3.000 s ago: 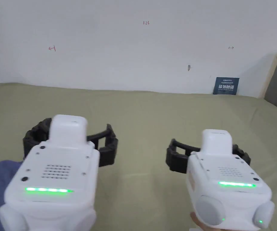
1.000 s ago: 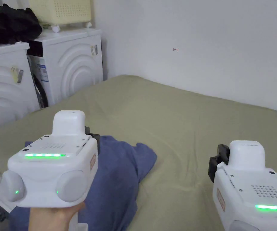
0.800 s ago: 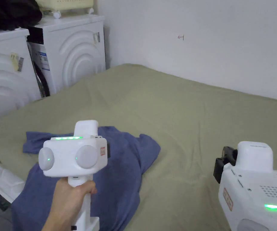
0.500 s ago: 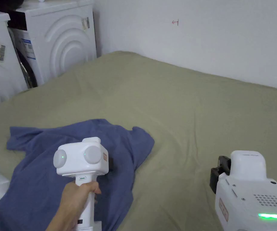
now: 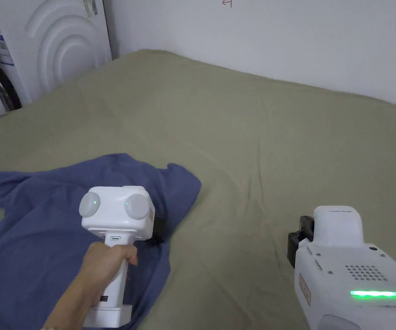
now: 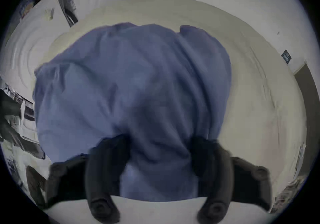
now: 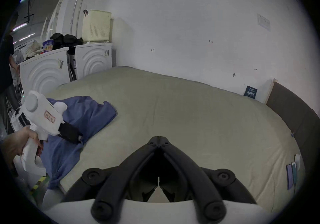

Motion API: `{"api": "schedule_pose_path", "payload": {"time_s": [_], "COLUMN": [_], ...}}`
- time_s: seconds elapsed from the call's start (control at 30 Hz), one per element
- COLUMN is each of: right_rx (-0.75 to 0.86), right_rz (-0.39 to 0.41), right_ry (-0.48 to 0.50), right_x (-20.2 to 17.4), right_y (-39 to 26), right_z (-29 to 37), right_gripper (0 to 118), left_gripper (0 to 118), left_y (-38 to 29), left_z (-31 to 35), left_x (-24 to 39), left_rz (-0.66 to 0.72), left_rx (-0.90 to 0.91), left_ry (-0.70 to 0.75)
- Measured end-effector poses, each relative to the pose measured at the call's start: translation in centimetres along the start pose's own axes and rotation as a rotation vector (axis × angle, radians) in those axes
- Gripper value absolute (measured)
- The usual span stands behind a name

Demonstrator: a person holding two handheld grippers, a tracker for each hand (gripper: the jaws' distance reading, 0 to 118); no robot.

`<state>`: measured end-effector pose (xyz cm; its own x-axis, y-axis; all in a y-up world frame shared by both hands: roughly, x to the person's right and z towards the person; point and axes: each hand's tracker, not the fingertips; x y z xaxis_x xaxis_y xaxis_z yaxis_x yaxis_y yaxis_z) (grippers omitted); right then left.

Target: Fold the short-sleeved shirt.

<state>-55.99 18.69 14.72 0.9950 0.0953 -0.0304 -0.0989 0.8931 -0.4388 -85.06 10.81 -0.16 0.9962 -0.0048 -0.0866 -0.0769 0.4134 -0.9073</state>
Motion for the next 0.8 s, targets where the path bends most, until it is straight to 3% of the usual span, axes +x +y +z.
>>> {"api": "schedule_pose_path", "payload": {"time_s": [0.07,0.3,0.5,0.57,0.67,0.8], "right_rx": [-0.013,-0.033,-0.025,-0.012,0.019,0.054], "right_rz": [-0.005,-0.011,-0.056,-0.075,-0.123,-0.166], "right_ry": [-0.003,-0.029,-0.068,-0.101,-0.149,-0.271], "right_x": [0.3,1.9,4.7,6.0,8.8,13.3], "right_y": [-0.2,-0.5,-0.5,-0.3,-0.2,0.0], "right_z": [-0.2,-0.1,1.2,2.1,3.8,7.5], "right_gripper": [0,0,0,0,0,0], "left_gripper": [13,12,12,12,12,12], "left_y": [0.2,0.9,3.4,4.7,5.4,5.5], "left_z": [0.7,1.6,6.6,8.6,12.9,18.4], "left_x": [-0.2,-1.1,0.6,3.0,8.8,18.9], "left_rz": [0.055,0.104,0.122,0.118,0.003,-0.147], "left_rx": [0.026,0.003,0.099,0.131,0.215,0.274], "left_ry": [0.033,-0.014,-0.18,-0.23,-0.309,-0.537]}}
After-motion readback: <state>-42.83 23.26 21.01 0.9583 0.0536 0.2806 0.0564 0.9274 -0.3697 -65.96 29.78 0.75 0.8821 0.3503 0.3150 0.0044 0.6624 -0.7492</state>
